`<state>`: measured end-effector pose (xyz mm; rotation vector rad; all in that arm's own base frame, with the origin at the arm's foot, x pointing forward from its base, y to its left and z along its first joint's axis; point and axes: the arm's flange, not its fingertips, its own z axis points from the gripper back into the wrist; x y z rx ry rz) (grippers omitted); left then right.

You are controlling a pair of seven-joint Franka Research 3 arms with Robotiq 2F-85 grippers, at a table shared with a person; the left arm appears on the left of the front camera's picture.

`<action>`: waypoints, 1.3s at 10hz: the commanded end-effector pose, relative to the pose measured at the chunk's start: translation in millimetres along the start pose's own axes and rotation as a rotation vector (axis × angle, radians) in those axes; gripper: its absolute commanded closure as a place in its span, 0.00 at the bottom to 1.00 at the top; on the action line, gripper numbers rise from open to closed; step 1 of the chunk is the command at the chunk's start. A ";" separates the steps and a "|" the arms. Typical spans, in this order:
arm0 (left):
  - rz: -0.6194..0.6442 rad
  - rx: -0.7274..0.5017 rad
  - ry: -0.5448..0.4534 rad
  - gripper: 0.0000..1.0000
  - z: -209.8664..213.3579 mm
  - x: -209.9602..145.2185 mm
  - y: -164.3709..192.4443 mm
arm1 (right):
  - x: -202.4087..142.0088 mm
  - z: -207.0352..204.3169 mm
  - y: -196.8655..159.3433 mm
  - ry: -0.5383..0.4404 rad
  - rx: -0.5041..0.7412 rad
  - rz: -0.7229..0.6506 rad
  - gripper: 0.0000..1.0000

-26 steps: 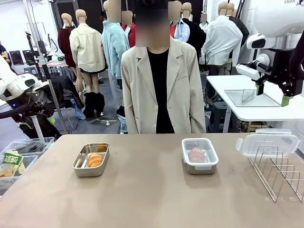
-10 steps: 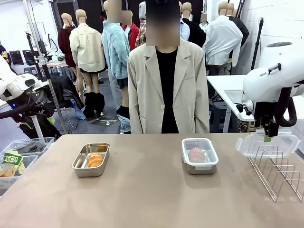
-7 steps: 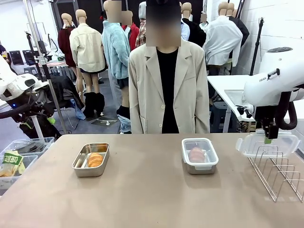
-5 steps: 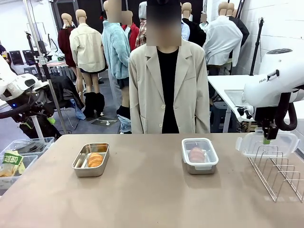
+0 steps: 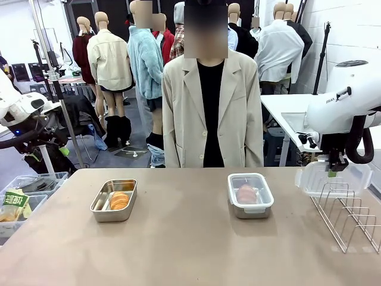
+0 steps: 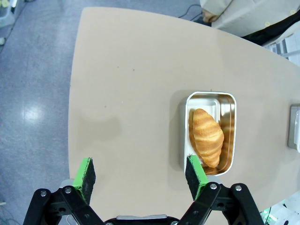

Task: Place the bread in airtight containers.
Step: Pick up one Airtight Container lid and hand it to the human.

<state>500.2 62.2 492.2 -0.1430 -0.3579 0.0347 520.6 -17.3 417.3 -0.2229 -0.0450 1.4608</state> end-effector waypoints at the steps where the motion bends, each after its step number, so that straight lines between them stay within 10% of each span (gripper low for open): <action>1: -0.005 0.011 -0.001 0.00 2.4 0.0 1.7 | 0.6 3.4 6.6 0.018 -0.036 -0.021 1.00; 7: -0.005 0.011 -0.001 0.00 2.4 0.0 1.7 | 1.0 60.9 25.6 -0.025 -0.162 0.045 1.00; 13: -0.005 0.011 -0.001 0.00 2.4 0.0 1.7 | 27.1 197.9 59.6 -0.086 -0.570 0.281 1.00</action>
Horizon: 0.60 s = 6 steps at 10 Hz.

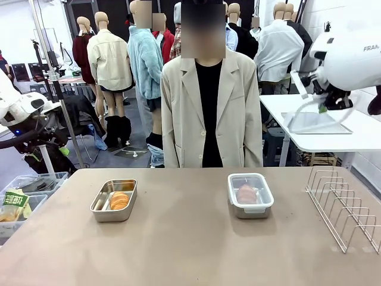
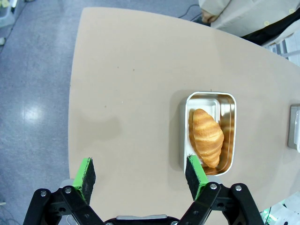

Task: Place the bread in airtight containers.
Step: Pick up one Airtight Container lid and hand it to the human.

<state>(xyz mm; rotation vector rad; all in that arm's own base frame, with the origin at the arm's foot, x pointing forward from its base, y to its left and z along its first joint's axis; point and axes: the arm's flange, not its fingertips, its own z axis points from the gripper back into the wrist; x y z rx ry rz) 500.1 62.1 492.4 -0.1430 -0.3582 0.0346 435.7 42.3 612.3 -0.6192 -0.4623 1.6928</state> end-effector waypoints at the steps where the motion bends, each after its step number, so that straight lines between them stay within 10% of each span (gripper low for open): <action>1: -0.005 0.011 -0.001 0.00 2.2 0.0 1.7 | 9.4 -0.8 2.9 -0.015 -0.114 0.055 1.00; 6: -0.005 0.011 -0.001 0.00 2.2 0.0 1.7 | 49.0 -11.2 -36.0 -0.089 -0.251 -0.019 1.00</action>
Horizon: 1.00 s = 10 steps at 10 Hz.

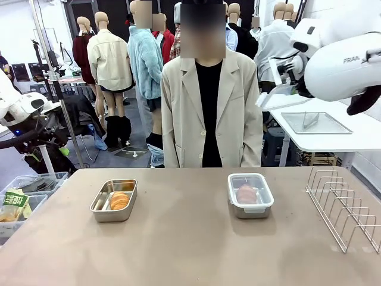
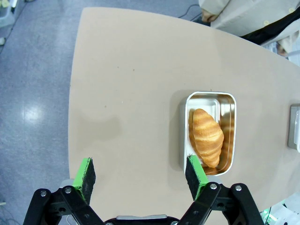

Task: Place the bread in airtight containers.
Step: Release when the human grabs the Airtight Container lid.

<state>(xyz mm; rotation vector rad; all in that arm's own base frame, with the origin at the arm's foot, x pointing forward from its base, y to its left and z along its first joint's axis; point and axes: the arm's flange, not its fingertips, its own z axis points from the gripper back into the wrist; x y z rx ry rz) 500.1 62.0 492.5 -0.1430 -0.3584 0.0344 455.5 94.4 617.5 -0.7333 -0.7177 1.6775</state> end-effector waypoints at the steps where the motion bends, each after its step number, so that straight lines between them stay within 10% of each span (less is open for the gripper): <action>1: -0.005 0.011 -0.001 0.00 2.1 0.0 1.8 | 3.0 -6.3 -5.4 -0.013 -0.006 -0.025 1.00; 10: -0.005 0.011 -0.001 0.00 2.1 0.0 1.8 | 6.6 -10.2 0.3 -0.012 0.009 -0.009 1.00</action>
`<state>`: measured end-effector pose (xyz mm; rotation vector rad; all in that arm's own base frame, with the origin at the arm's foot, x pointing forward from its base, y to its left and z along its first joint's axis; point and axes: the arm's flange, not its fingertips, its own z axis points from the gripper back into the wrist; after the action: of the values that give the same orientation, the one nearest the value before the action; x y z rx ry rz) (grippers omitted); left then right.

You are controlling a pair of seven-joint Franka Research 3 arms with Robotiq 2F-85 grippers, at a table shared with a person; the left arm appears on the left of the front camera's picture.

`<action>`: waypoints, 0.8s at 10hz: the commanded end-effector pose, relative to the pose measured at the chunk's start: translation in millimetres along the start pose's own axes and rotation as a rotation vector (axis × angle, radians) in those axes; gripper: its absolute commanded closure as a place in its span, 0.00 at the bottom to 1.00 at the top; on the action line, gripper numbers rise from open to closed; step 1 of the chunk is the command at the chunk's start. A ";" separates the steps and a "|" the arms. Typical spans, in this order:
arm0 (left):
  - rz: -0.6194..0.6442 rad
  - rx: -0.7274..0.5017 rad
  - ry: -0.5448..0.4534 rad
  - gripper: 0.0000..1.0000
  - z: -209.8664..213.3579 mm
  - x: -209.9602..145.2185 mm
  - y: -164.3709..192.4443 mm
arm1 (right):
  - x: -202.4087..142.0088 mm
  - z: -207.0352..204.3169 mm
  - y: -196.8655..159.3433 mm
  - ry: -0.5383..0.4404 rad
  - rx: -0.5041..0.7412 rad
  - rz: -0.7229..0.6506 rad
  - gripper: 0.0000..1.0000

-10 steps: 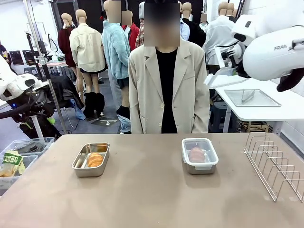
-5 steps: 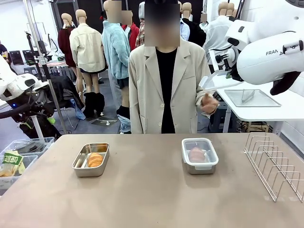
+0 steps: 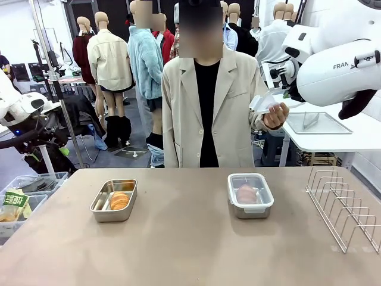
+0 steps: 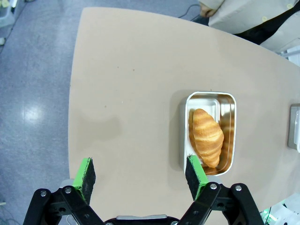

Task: Place the bread in airtight containers.
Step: Release when the human grabs the Airtight Container lid.

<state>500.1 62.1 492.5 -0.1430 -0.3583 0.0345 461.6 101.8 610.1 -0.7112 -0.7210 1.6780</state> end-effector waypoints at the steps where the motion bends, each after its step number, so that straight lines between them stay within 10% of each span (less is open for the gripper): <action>1: -0.005 0.011 -0.001 0.00 2.2 0.0 1.8 | -0.2 -0.2 -0.3 0.002 -0.001 0.000 1.00; 7: -0.005 0.011 -0.001 0.00 2.2 0.0 1.8 | -1.4 0.6 -0.6 0.003 0.022 0.004 1.00; 8: -0.005 0.011 -0.001 0.00 2.2 0.0 1.8 | -7.0 5.3 0.6 0.019 0.071 0.014 0.86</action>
<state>500.1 62.1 492.5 -0.1430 -0.3583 0.0345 462.4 99.8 605.8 -0.6940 -0.6906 1.6835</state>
